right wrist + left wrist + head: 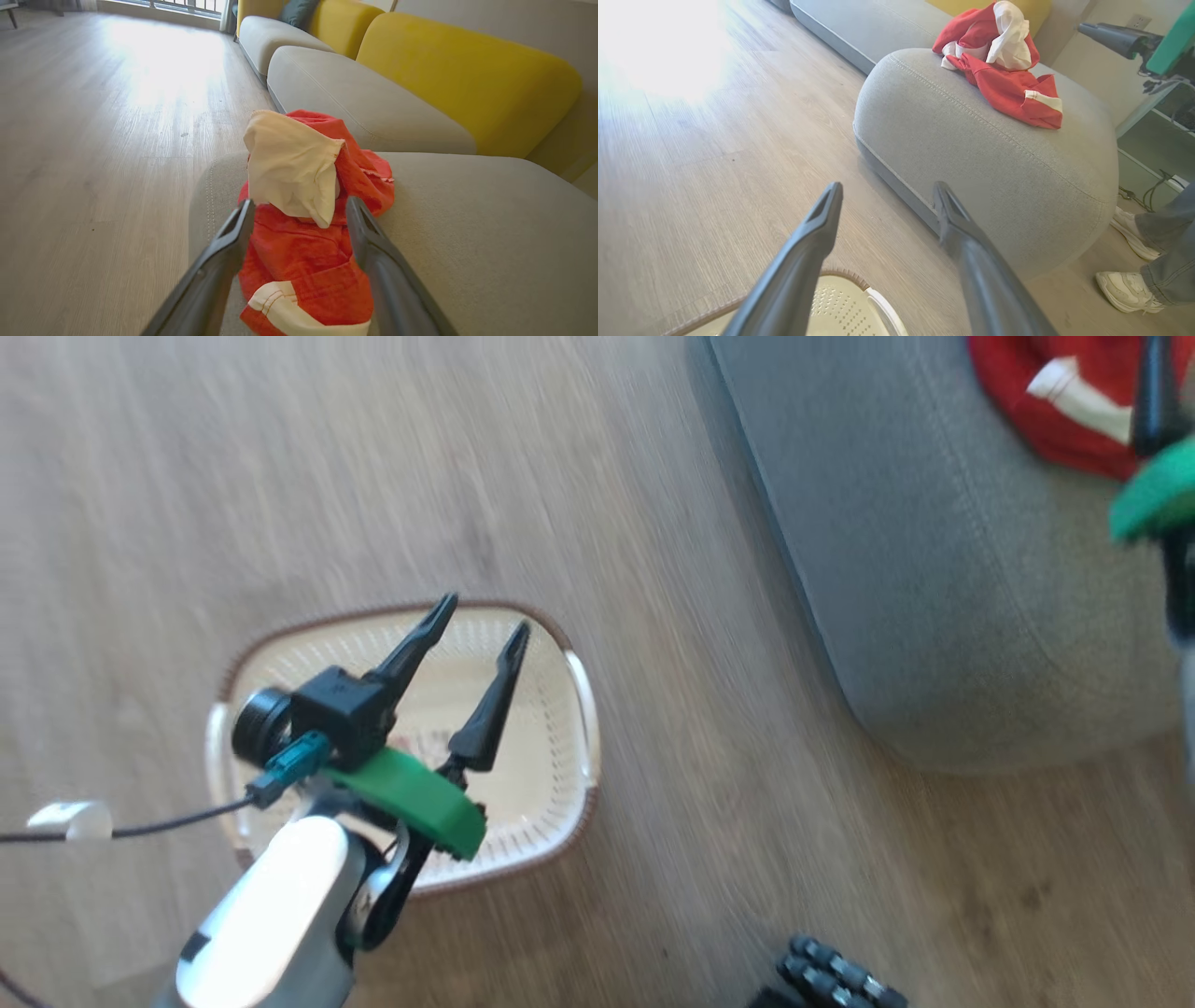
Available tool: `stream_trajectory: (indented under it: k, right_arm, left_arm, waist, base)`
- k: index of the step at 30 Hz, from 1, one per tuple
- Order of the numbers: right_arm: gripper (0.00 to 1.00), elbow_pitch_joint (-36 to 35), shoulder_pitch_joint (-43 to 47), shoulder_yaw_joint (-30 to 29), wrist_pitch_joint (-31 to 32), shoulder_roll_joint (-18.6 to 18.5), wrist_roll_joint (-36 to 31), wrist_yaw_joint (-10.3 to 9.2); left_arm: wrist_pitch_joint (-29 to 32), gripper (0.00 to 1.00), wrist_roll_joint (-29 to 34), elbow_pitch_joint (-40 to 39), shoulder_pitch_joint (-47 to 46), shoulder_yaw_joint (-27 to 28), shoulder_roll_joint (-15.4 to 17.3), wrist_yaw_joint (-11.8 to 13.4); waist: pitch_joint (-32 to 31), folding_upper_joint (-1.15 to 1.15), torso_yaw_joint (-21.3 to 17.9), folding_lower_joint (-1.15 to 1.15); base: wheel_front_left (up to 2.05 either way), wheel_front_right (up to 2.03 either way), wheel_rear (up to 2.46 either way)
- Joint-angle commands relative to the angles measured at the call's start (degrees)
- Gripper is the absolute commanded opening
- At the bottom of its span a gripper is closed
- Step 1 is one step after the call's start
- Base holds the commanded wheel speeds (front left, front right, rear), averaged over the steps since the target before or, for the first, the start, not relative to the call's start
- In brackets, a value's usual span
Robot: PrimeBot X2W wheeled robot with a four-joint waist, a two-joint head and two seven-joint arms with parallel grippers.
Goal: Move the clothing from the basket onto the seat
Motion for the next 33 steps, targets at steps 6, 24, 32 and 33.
stream_trajectory:
  k: [6,24,32,33]
  right_arm:
    - [1.0,-17.07,18.88,1.82,-0.51,0.75,3.23,-0.02]
    - [1.0,-31.32,41.49,0.63,-0.52,14.17,-8.02,-0.02]
    - [1.0,-29.98,43.95,1.1,-0.52,15.35,-9.58,-0.02]
    - [1.0,-29.86,43.99,1.26,-0.52,15.36,-9.23,-0.02]
  left_arm:
    - [-2.24,1.0,-2.12,4.37,5.53,8.31,-0.36,1.11]
    - [-2.33,1.0,5.19,9.25,12.44,24.23,-8.24,-4.98]
    - [-2.33,1.0,8.11,10.37,14.43,28.93,-10.83,-6.54]
    - [-2.33,1.0,8.43,10.46,14.57,29.35,-11.08,-6.75]
  waist:
    - [-12.76,0.0,10.06,0.01]
    - [-20.63,0.0,18.27,0.01]
    - [-22.9,0.0,17.97,0.01]
    - [-23.05,0.0,17.95,0.01]
  base:
    - [0.0,0.0,0.0]
    - [0.0,0.0,0.0]
    - [0.0,0.0,0.0]
    - [0.0,0.0,0.0]
